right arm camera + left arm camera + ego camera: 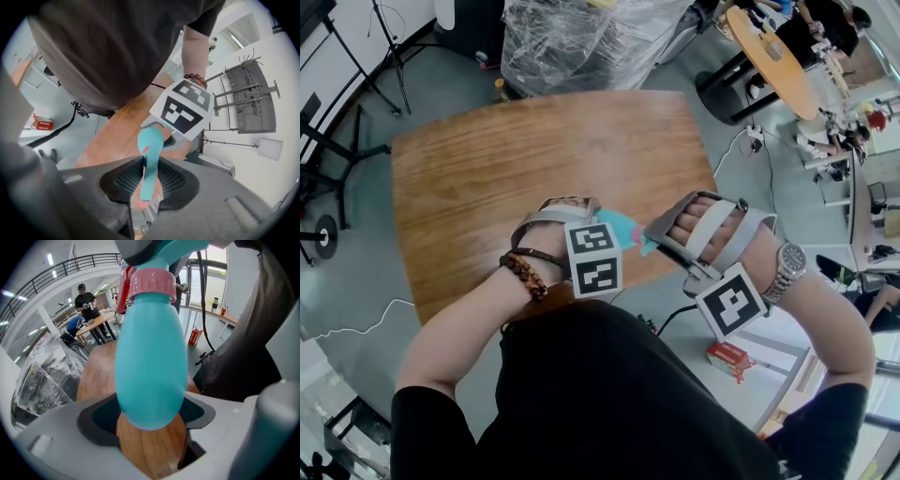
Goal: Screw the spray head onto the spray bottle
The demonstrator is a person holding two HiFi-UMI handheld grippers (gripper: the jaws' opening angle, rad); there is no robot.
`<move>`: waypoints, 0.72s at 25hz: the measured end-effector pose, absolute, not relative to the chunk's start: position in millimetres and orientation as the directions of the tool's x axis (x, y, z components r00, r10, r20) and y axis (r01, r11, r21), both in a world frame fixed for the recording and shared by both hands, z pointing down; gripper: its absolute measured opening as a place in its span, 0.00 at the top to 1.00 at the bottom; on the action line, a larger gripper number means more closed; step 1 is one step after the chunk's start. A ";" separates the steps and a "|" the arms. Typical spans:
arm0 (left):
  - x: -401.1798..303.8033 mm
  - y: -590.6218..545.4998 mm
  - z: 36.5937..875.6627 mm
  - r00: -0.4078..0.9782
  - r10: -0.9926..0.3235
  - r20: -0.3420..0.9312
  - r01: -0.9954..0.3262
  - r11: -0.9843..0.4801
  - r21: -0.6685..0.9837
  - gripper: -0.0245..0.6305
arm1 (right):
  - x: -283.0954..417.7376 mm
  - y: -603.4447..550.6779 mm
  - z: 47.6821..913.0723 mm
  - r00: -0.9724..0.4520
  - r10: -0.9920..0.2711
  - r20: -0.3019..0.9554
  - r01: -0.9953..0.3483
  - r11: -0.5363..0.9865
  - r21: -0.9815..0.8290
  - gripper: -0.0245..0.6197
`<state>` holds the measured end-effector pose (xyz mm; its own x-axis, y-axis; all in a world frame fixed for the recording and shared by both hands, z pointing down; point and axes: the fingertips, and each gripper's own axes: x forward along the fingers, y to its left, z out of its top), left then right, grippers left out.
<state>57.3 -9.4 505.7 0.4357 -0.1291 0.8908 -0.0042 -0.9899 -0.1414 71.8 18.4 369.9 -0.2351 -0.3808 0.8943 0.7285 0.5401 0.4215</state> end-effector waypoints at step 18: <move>66.7 -5.2 508.3 0.476 -0.156 0.866 -0.007 -0.985 -0.173 0.34 | 83.8 23.1 378.3 -0.175 -0.276 0.945 0.666 0.674 0.320 0.82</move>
<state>66.7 -5.2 508.3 0.4757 -0.1560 0.8657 -0.0075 -0.9848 -0.1734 83.8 23.1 378.3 -0.1755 -0.2761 0.9450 0.6656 0.6740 0.3205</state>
